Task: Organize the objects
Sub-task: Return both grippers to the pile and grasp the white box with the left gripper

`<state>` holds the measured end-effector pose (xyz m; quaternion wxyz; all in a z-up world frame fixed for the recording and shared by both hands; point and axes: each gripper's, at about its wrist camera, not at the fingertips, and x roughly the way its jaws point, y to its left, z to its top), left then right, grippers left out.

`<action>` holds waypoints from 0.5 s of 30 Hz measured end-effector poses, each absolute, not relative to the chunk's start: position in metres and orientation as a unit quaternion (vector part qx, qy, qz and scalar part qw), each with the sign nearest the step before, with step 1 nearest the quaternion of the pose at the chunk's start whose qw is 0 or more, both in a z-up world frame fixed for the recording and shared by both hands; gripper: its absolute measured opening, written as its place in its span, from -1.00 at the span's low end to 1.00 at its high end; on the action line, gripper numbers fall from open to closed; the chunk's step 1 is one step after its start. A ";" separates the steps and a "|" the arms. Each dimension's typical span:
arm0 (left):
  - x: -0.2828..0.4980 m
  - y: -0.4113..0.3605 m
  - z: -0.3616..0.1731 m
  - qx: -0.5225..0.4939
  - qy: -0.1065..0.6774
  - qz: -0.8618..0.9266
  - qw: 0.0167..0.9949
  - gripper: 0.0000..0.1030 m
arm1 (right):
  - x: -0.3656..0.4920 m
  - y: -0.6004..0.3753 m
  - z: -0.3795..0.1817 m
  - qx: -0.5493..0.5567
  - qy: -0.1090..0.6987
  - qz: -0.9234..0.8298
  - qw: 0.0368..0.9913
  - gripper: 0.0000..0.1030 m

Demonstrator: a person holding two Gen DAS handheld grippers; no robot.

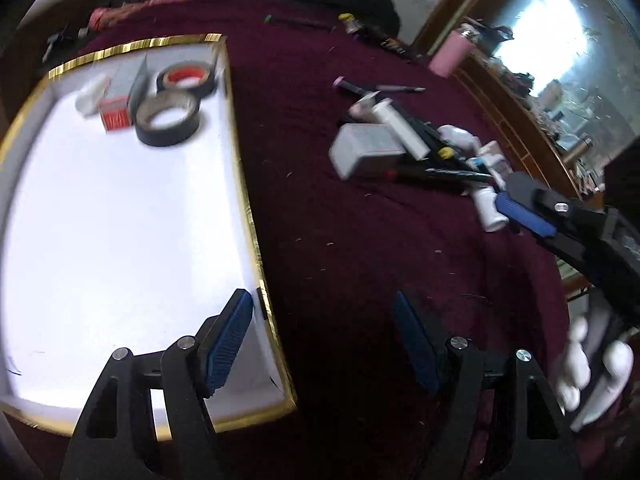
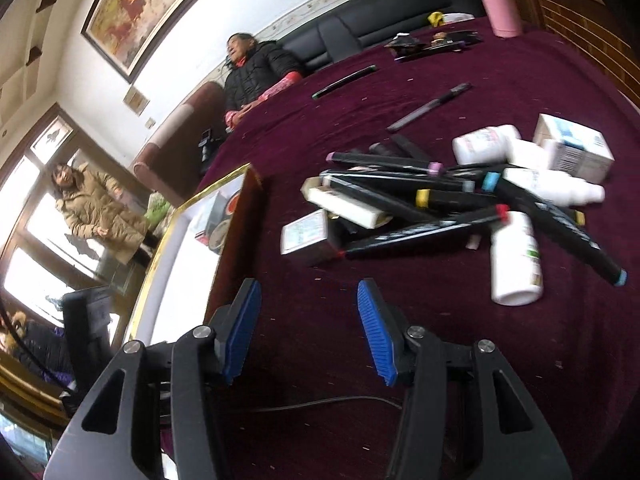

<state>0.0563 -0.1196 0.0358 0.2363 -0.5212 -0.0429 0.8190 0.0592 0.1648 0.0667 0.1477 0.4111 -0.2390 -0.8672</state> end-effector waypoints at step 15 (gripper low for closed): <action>-0.035 -0.012 0.046 -0.490 0.196 0.810 0.254 0.29 | 0.075 0.219 0.058 0.397 -0.274 -0.868 0.119 0.03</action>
